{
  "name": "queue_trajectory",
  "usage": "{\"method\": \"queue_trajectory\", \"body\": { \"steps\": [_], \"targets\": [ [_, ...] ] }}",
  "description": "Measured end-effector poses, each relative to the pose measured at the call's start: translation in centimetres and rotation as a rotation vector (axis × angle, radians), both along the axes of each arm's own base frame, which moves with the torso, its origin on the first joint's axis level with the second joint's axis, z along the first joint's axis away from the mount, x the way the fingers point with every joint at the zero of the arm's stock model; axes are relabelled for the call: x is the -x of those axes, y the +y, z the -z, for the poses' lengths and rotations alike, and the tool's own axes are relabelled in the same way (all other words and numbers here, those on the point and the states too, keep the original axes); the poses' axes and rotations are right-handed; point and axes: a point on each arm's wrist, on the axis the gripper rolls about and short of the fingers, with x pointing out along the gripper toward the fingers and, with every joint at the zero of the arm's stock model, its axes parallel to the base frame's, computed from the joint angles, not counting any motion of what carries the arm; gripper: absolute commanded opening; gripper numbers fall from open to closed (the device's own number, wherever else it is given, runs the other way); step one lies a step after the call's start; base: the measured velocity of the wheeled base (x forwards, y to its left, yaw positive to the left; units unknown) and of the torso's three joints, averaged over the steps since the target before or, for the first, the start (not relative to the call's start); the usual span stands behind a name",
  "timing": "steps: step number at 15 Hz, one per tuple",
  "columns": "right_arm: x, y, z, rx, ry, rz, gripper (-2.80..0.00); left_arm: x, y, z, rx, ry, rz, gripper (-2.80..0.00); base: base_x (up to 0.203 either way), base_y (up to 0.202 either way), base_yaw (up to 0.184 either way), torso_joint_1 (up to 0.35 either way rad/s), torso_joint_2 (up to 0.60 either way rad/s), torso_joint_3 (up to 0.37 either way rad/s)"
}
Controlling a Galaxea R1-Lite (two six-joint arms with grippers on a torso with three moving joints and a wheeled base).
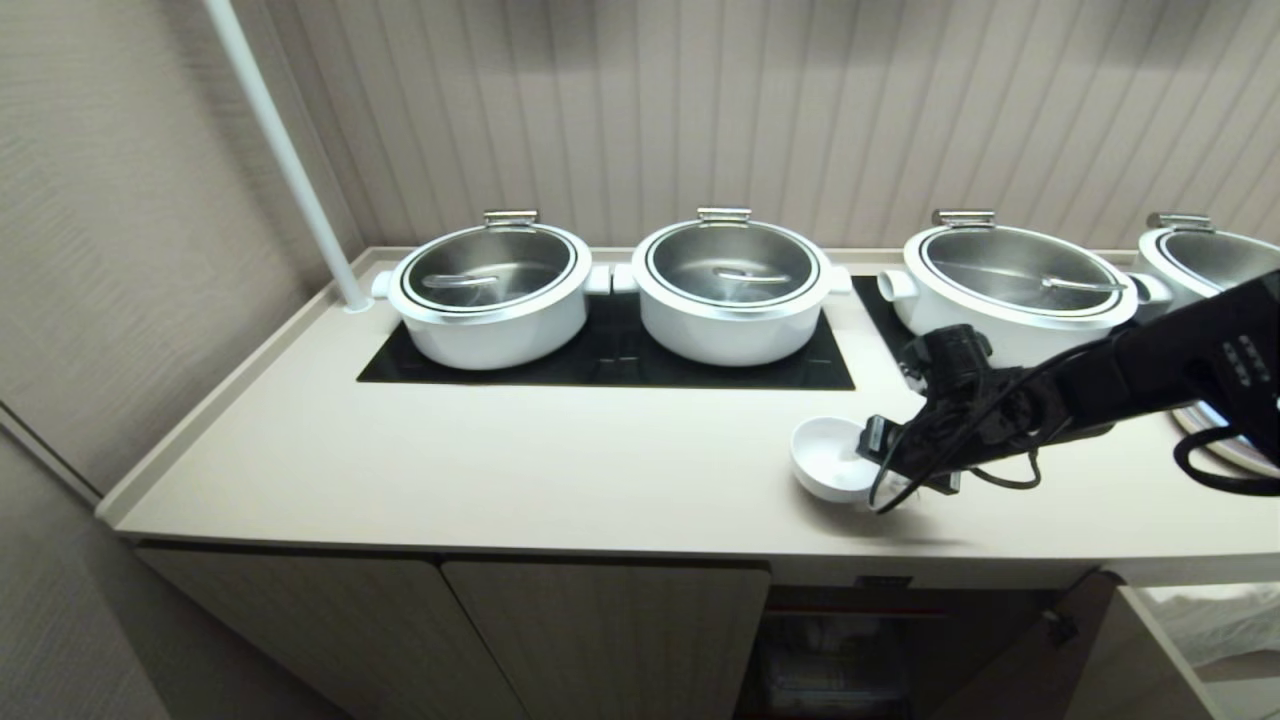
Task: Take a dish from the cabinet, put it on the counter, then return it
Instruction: Place it on the table
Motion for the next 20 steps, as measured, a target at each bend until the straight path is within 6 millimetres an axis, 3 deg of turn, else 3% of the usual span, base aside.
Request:
{"method": "queue_trajectory", "body": {
  "steps": [12, 20],
  "targets": [
    [0.8, 1.4, -1.2, 0.053, -0.037, -0.007, 0.00, 0.0, 0.0, 0.0, 0.000, 0.001, 0.000, -2.80, 0.000, 0.000, 0.000, 0.000, 0.00, 0.000],
    [0.4, 1.4, -2.6, 0.181, -0.164, 0.004, 0.00, 0.0, 0.0, 0.0, 0.000, 0.001, 0.000, -2.80, 0.000, 0.000, 0.000, 0.000, 0.00, 0.000]
  ]
}}
